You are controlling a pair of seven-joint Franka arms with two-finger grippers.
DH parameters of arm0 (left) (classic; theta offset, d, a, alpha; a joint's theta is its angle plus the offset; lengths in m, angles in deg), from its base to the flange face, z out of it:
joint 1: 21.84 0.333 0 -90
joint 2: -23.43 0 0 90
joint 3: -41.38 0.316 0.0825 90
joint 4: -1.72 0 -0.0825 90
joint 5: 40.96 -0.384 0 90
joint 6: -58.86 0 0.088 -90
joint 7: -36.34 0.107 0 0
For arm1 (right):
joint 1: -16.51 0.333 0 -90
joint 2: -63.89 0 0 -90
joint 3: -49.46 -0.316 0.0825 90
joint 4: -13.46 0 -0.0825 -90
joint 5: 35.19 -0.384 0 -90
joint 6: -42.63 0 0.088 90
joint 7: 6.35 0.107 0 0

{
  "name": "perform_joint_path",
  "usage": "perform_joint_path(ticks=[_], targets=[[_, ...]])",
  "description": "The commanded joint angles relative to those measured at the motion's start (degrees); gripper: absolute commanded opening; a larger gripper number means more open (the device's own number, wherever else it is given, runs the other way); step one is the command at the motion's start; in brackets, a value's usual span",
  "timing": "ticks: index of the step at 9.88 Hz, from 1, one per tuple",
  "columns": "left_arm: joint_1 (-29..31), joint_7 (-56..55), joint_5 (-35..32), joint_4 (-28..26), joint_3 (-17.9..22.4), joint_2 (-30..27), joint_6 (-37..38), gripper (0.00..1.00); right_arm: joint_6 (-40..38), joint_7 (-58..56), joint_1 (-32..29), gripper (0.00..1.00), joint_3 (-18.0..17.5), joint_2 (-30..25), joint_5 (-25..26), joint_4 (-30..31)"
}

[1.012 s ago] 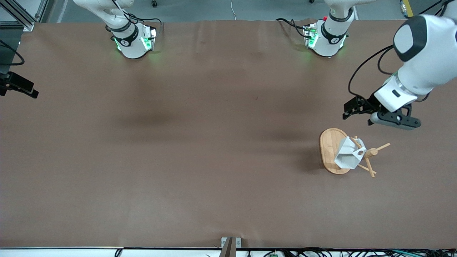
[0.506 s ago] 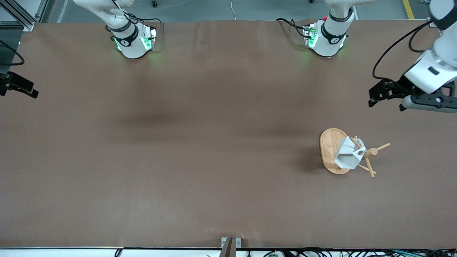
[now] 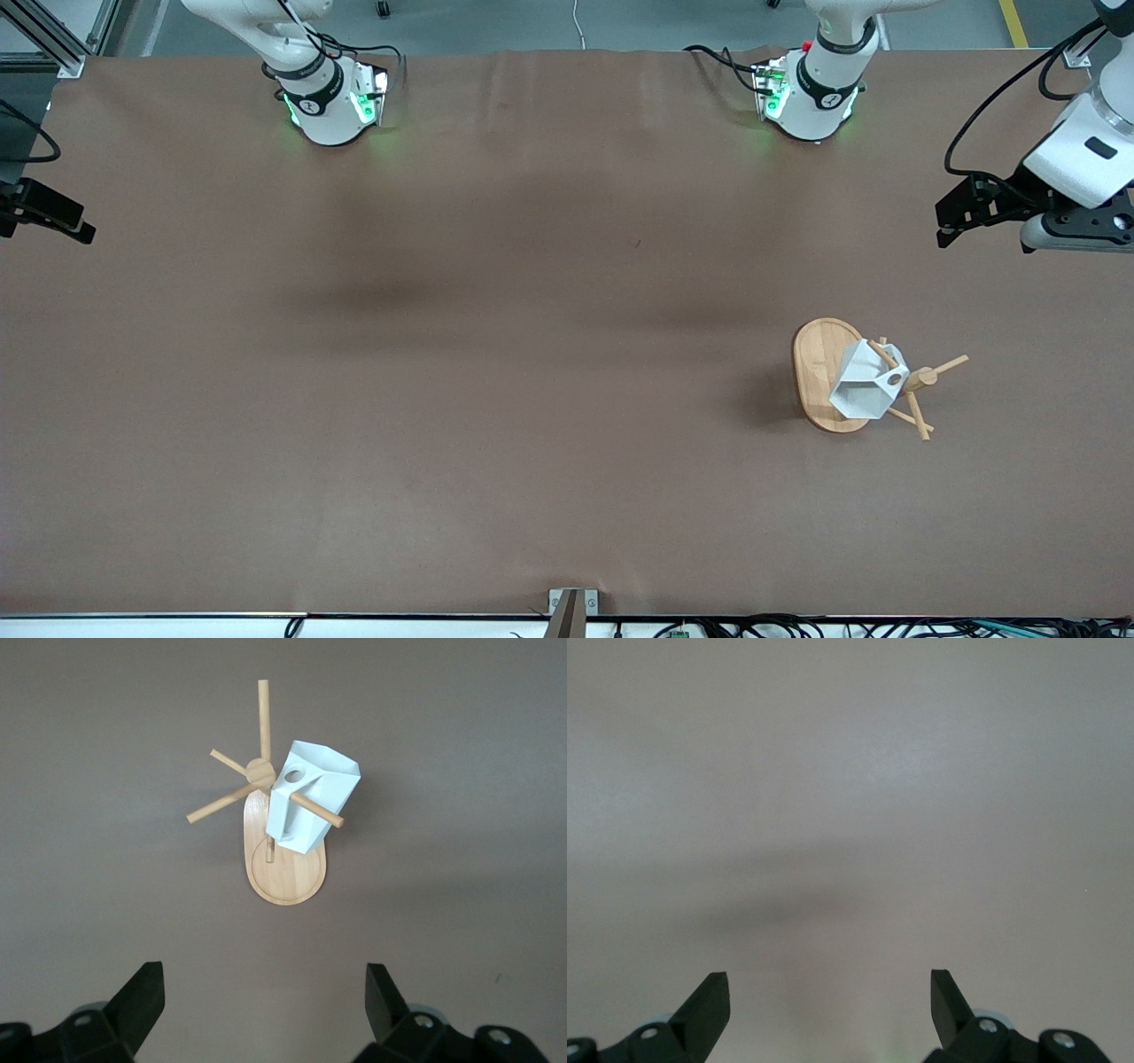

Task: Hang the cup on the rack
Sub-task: 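Open the left gripper and raise it away from the rack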

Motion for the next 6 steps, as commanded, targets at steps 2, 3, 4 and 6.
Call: perform_joint_path(ticks=[2,3,4,6], targets=[[-0.3,-4.3,1.6,-1.6,-0.5,-0.6,1.1,1.0,-0.2,-0.6,-0.7,1.0,-0.4,-0.4,-1.0,0.2],[-0.2,-3.3,1.6,-0.6,-0.4,0.1,1.2,1.0,-0.2,-0.6,-0.7,1.0,-0.4,-0.3,-1.0,0.2],[0.0,-3.3,1.5,0.1,-0.4,0.9,1.2,1.0,-0.2,-0.6,-0.7,1.0,-0.4,-0.3,-1.0,0.2],[0.3,-3.2,1.3,0.7,-0.2,1.1,1.2,1.0,-0.2,-0.6,-0.7,1.0,-0.4,-0.3,-1.0,0.2]])
